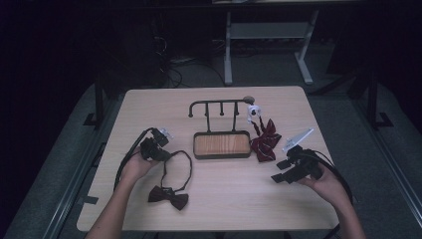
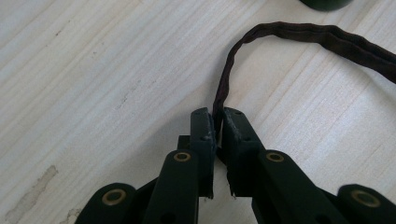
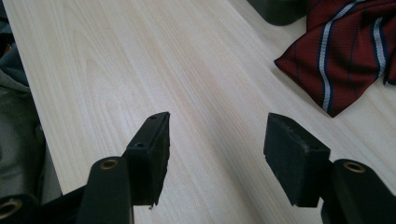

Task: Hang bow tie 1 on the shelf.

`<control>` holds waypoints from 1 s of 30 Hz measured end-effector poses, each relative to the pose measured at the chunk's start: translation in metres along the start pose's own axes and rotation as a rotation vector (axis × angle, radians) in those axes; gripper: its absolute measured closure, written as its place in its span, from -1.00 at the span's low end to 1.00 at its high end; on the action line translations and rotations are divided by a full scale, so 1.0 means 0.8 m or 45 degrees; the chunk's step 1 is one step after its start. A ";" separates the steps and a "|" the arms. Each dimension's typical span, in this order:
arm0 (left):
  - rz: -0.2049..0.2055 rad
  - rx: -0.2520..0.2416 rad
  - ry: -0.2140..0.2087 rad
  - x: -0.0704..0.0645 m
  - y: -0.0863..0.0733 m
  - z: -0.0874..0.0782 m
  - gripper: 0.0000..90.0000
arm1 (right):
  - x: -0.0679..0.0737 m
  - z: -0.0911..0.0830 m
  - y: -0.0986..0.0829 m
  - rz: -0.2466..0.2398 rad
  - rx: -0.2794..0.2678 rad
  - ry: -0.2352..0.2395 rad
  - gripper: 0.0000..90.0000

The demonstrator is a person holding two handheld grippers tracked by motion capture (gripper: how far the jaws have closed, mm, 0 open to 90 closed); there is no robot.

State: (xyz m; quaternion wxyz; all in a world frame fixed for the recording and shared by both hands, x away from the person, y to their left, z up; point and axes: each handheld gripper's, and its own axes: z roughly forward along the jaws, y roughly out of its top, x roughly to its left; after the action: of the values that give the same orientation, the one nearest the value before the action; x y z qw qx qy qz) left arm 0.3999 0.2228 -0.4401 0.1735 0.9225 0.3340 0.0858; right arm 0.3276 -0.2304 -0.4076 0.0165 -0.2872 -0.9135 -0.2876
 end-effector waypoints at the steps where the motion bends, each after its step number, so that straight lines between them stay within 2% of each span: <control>1: -0.001 0.001 -0.003 -0.001 0.000 0.000 0.85 | 0.000 0.000 0.000 -0.001 -0.001 0.000 -0.10; 5: 0.007 -0.012 -0.007 -0.002 0.000 -0.003 0.99 | 0.000 0.000 0.000 -0.004 -0.001 -0.001 -0.11; 11: 0.040 -0.031 -0.011 -0.007 -0.001 -0.015 0.99 | 0.000 0.000 0.000 -0.005 -0.002 0.000 -0.12; 20: 0.033 -0.082 -0.058 -0.010 -0.006 -0.031 0.99 | -0.002 -0.002 -0.001 0.010 -0.009 -0.003 -0.12; 21: 0.053 -0.072 -0.053 -0.010 -0.005 -0.034 0.99 | -0.002 -0.002 -0.001 0.016 -0.009 -0.003 -0.13; 23: 0.040 -0.091 -0.065 -0.013 -0.004 -0.038 0.99 | -0.003 -0.002 -0.002 0.019 -0.009 -0.001 -0.12; 24: 0.060 -0.089 -0.067 -0.013 -0.003 -0.042 0.99 | -0.004 -0.002 -0.002 0.020 -0.008 -0.001 -0.12; 30: 0.087 -0.115 -0.093 -0.016 0.002 -0.058 1.00 | -0.006 -0.004 -0.003 0.028 -0.020 -0.005 -0.15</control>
State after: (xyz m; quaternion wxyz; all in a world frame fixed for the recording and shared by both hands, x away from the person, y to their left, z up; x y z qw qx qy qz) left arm 0.3782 0.2252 -0.3972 0.2242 0.9271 0.2914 0.0729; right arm 0.3296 -0.2360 -0.4070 0.0157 -0.2979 -0.9080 -0.2942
